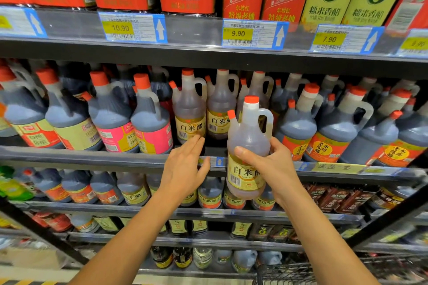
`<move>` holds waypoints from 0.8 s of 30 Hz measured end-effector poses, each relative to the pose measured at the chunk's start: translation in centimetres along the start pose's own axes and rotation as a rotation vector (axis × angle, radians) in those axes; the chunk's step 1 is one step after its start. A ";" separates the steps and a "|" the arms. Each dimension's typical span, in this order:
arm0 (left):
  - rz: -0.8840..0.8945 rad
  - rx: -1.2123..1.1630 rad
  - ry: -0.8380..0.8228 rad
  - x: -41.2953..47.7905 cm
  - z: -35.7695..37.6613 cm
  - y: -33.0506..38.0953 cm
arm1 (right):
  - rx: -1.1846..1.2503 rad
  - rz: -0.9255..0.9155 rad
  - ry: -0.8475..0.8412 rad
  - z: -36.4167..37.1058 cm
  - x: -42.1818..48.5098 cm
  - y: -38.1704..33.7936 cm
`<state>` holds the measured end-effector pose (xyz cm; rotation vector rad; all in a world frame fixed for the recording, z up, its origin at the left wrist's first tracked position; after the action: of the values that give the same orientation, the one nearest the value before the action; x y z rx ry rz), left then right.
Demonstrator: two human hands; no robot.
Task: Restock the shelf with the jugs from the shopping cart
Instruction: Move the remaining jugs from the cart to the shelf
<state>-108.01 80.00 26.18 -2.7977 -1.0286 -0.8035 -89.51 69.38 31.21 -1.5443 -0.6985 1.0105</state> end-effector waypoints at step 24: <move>0.090 0.143 0.005 -1.3 0.8 -2.4 | -0.177 -0.216 0.208 1.0 3.3 -2.9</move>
<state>-109.96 81.22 24.59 -2.6979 -0.9136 -0.6980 -88.66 73.27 33.27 -1.6573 -0.8046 0.6310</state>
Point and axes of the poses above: each hand's wrist, its own x-axis towards the middle knuckle, its own z-axis out of the palm, y = z × x, the point moved 4 cm from there along x, towards the middle knuckle, and after that the axes turned 14 degrees about z, right-handed, at the moved point
